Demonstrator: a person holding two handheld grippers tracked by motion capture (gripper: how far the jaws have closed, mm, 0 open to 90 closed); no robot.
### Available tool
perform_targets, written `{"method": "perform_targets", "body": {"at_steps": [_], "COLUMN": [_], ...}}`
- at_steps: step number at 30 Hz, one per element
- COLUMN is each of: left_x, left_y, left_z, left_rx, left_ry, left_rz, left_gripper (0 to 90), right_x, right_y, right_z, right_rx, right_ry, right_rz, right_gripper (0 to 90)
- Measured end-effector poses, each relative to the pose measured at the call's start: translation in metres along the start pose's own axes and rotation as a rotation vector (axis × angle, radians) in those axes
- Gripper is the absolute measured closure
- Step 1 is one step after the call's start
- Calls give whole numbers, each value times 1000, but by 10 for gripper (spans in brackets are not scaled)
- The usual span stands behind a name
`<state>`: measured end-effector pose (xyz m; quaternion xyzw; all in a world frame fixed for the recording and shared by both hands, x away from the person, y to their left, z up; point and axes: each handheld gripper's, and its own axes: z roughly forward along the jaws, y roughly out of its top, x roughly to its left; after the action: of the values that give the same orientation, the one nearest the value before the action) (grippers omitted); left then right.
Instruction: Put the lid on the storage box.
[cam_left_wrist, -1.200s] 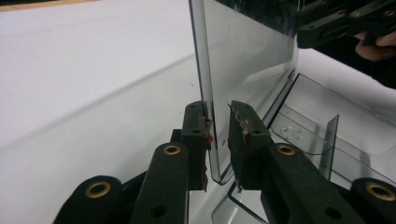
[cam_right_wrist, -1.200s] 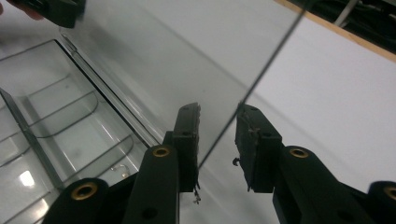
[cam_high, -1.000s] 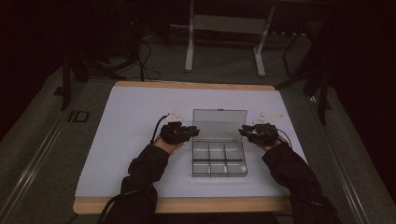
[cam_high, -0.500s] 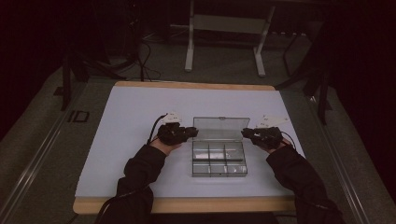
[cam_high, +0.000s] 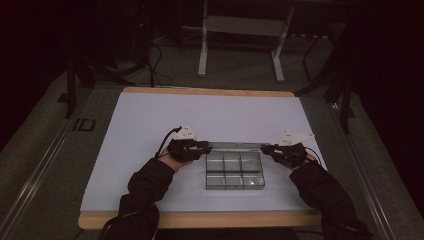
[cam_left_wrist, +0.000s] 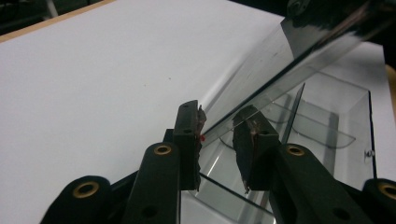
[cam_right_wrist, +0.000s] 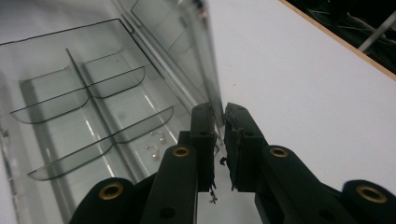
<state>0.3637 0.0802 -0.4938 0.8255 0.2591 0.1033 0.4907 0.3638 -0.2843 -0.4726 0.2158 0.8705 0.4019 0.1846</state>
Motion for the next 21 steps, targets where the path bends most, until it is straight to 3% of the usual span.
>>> {"method": "perform_targets", "body": {"at_steps": [4,21], "left_x": [-10,-25], "left_y": [-3,-20], "left_z": [-4,-8], "left_rx": [35,97], "left_ry": [23,13], "left_rz": [49,97], "left_gripper": [717,698], "right_x": [5,18], "right_y": [-6,-26], "right_z": [-4,-6], "right_rx": [5,32], "right_ry": [14,48], "right_rz": [-13,-41], "right_gripper": [813,774]}}
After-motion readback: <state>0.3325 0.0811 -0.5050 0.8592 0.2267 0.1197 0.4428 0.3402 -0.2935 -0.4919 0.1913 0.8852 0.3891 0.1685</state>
